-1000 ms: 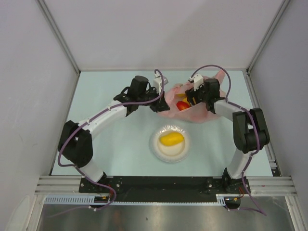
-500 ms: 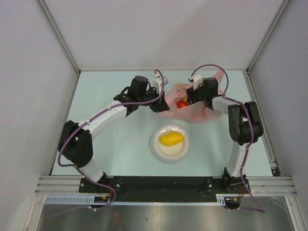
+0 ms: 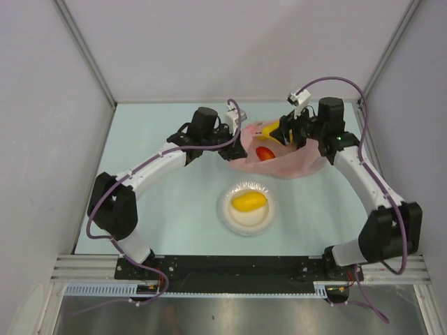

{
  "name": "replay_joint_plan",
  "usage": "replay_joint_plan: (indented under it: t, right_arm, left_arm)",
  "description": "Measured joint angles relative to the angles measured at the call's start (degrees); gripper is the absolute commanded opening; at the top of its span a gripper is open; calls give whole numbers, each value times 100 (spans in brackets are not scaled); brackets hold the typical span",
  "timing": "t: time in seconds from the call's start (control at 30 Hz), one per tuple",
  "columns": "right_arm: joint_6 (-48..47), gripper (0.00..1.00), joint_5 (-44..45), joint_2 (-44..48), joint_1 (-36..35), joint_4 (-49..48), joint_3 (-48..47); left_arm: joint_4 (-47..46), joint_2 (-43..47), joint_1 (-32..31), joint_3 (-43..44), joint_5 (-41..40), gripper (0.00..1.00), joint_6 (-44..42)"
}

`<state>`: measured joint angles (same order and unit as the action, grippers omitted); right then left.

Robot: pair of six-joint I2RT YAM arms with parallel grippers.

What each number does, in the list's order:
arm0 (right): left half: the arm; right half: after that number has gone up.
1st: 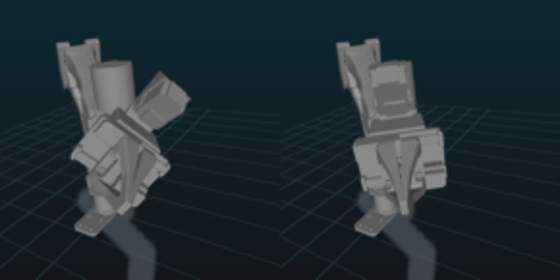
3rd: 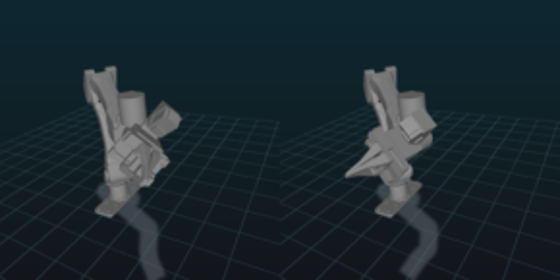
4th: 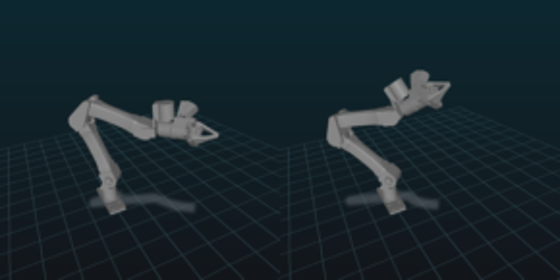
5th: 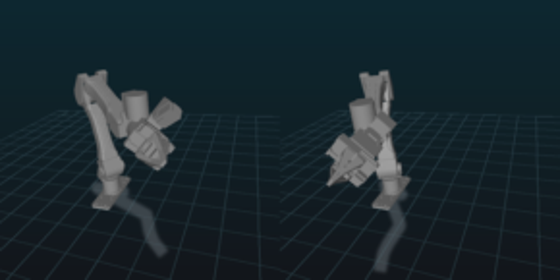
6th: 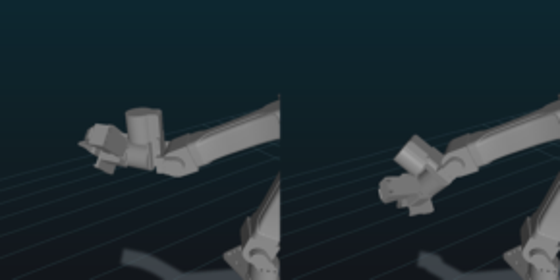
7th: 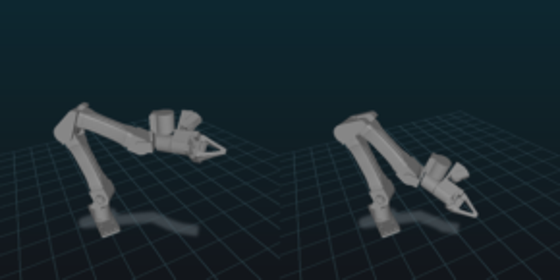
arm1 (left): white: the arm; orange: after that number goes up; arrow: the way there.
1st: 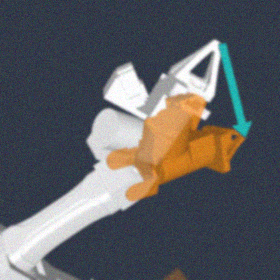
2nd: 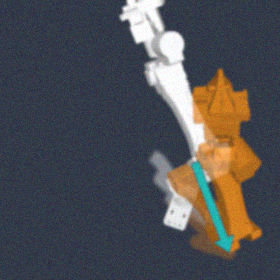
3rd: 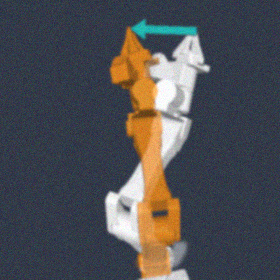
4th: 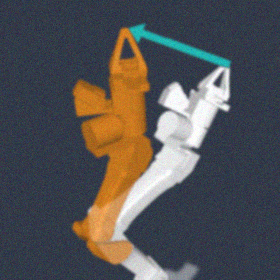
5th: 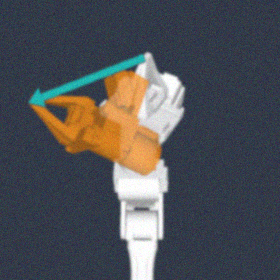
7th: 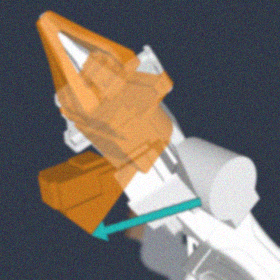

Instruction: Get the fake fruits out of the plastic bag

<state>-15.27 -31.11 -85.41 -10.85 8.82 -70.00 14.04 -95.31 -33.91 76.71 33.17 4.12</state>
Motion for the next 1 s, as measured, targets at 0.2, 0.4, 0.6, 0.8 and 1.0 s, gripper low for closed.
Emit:
replay_joint_plan:
  t: [0.2,0.4,0.6,0.8,1.0]
  right_arm:
    - [-509,24,-402,1414,-496,946,343]
    - [-1167,25,-293,2039,-1786,2068,1102]
    - [-1519,25,96,2168,-2835,2903,1368]
    - [-2055,26,343,2041,-3230,3215,1716]
    - [-2184,28,501,1845,-3224,3215,1891]
  left_arm:
    - [42,-20,0,199,-55,0,-131]
    - [46,-13,0,216,-63,0,-109]
    - [46,103,2,216,2,0,114]
    - [-39,431,24,63,50,0,382]
    - [-109,450,28,63,46,0,400]
